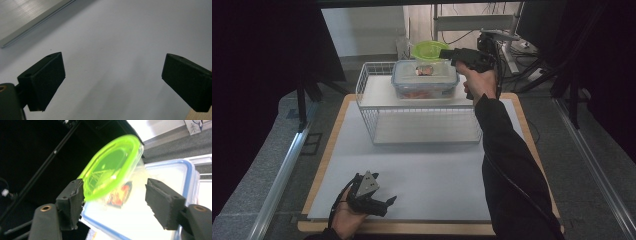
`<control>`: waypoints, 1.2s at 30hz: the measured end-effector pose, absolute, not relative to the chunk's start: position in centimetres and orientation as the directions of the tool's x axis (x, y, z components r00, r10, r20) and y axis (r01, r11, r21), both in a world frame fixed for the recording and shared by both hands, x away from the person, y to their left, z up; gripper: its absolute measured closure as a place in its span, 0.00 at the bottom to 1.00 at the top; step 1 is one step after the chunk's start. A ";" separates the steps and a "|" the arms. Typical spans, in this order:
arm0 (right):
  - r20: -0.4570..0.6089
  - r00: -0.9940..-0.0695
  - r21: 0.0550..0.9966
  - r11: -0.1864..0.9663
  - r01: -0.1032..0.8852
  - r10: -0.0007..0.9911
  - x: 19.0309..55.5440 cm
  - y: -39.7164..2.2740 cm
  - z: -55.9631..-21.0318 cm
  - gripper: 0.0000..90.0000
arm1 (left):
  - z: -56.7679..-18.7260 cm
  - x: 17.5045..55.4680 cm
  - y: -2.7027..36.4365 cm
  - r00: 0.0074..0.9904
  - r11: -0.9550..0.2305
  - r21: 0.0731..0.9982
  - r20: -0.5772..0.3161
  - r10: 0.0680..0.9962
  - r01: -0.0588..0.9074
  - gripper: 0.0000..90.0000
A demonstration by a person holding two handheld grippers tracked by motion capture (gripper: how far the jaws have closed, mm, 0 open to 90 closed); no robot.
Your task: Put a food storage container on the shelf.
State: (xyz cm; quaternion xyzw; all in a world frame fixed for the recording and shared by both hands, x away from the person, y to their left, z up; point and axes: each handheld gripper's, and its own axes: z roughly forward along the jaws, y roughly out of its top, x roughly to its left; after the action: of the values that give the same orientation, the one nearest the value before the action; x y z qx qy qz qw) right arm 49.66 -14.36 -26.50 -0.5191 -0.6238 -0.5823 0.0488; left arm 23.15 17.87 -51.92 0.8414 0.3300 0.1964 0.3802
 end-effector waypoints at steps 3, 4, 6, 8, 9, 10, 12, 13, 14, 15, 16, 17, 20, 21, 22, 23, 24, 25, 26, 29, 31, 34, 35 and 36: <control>0.623 -0.500 0.712 -0.172 0.681 0.601 48.7 -14.8 -27.0 0.31 | -51.9 23.1 17.8 0.707 -0.496 0.768 0.081 0.703 0.405 0.05; 0.613 -0.513 0.722 -0.163 0.672 0.601 48.5 -14.9 -27.1 0.30 | -52.0 23.1 17.8 0.708 -0.498 0.767 0.084 0.701 0.403 0.05; 0.584 -0.529 0.743 -0.143 0.654 0.615 47.8 -15.2 -27.4 0.29 | -52.0 23.1 17.7 0.708 -0.500 0.766 0.085 0.701 0.403 0.05; 0.545 -0.555 0.768 -0.109 0.631 0.629 47.1 -15.6 -27.7 0.27 | -52.0 23.1 17.7 0.708 -0.500 0.766 0.085 0.701 0.403 0.05; 0.535 -0.562 0.775 -0.100 0.624 0.631 46.8 -15.7 -27.9 0.26 | -52.0 23.1 17.7 0.708 -0.499 0.767 0.085 0.701 0.403 0.05; 0.524 -0.571 0.782 -0.091 0.617 0.632 46.5 -15.9 -28.0 0.26 | -51.9 23.1 17.7 0.707 -0.499 0.767 0.086 0.702 0.403 0.05; 0.501 -0.588 0.797 -0.074 0.599 0.635 45.9 -16.3 -28.4 0.25 | -51.9 23.1 17.7 0.705 -0.498 0.768 0.088 0.704 0.402 0.05; 0.493 -0.597 0.804 -0.069 0.590 0.633 45.5 -16.5 -28.6 0.24 | -51.9 23.1 17.7 0.705 -0.497 0.769 0.087 0.704 0.402 0.05; 0.477 -0.607 0.812 -0.054 0.581 0.636 45.1 -16.7 -28.8 0.23 | -51.9 23.1 17.7 0.703 -0.496 0.770 0.088 0.705 0.401 0.05; 0.461 -0.614 0.821 -0.045 0.569 0.640 44.8 -16.8 -29.0 0.22 | -51.9 23.1 17.8 0.704 -0.494 0.771 0.085 0.705 0.402 0.05; 0.447 -0.621 0.828 -0.036 0.559 0.644 44.4 -17.0 -29.2 0.22 | -51.9 23.1 17.8 0.703 -0.493 0.772 0.084 0.706 0.403 0.05; 0.432 -0.630 0.837 -0.026 0.547 0.646 44.1 -17.1 -29.4 0.21 | -51.9 23.1 17.8 0.703 -0.492 0.772 0.084 0.706 0.403 0.05; 0.389 -0.643 0.851 0.010 0.525 0.660 42.9 -17.5 -30.1 0.18 | -51.9 23.1 17.9 0.701 -0.482 0.777 0.075 0.709 0.404 0.05; 0.368 -0.650 0.859 0.025 0.512 0.665 42.3 -17.6 -30.5 0.18 | -51.9 23.2 17.9 0.701 -0.482 0.777 0.074 0.709 0.405 0.05; 0.348 -0.656 0.866 0.039 0.499 0.670 41.9 -17.7 -30.8 0.18 | -51.9 23.2 17.9 0.702 -0.481 0.777 0.070 0.708 0.407 0.05; 0.326 -0.661 0.871 0.057 0.488 0.676 41.3 -17.7 -31.3 0.17 | -51.9 23.2 17.9 0.702 -0.478 0.778 0.067 0.709 0.408 0.05; 0.315 -0.663 0.873 0.067 0.483 0.679 41.0 -17.8 -31.6 0.16 | -51.8 23.2 17.9 0.703 -0.479 0.777 0.067 0.708 0.408 0.05; 0.298 -0.668 0.877 0.081 0.474 0.682 40.5 -17.9 -32.0 0.16 | -51.8 23.2 17.9 0.704 -0.479 0.778 0.067 0.708 0.408 0.04; 0.285 -0.670 0.880 0.091 0.467 0.685 40.1 -18.0 -32.5 0.15 | -51.8 23.2 17.9 0.704 -0.475 0.780 0.062 0.708 0.408 0.04; 0.240 -0.680 0.882 0.136 0.451 0.693 38.7 -18.3 -34.2 0.13 | -51.9 23.2 17.9 0.703 -0.467 0.781 0.051 0.710 0.415 0.04; 0.214 -0.682 0.884 0.158 0.440 0.700 37.9 -18.6 -35.1 0.12 | -51.9 23.2 17.9 0.706 -0.463 0.782 0.043 0.707 0.416 0.04; 0.199 -0.682 0.883 0.174 0.437 0.704 36.9 -19.1 -36.7 0.10 | -51.9 23.3 17.9 0.704 -0.451 0.787 0.031 0.709 0.420 0.04; 0.188 -0.683 0.882 0.186 0.434 0.706 36.3 -19.3 -37.6 0.10 | -51.9 23.3 18.0 0.704 -0.449 0.788 0.028 0.710 0.421 0.04; 0.186 -0.682 0.877 0.194 0.440 0.708 36.0 -19.5 -38.2 0.09 | -51.9 23.3 18.0 0.704 -0.446 0.789 0.024 0.710 0.423 0.03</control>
State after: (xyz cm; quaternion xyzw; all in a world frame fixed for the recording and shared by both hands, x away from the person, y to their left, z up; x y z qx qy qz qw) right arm 35.95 -19.47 -38.17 -0.3769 -0.7615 -0.5108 -0.1310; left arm 23.33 18.00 -51.91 0.8314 0.3406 0.1787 0.4010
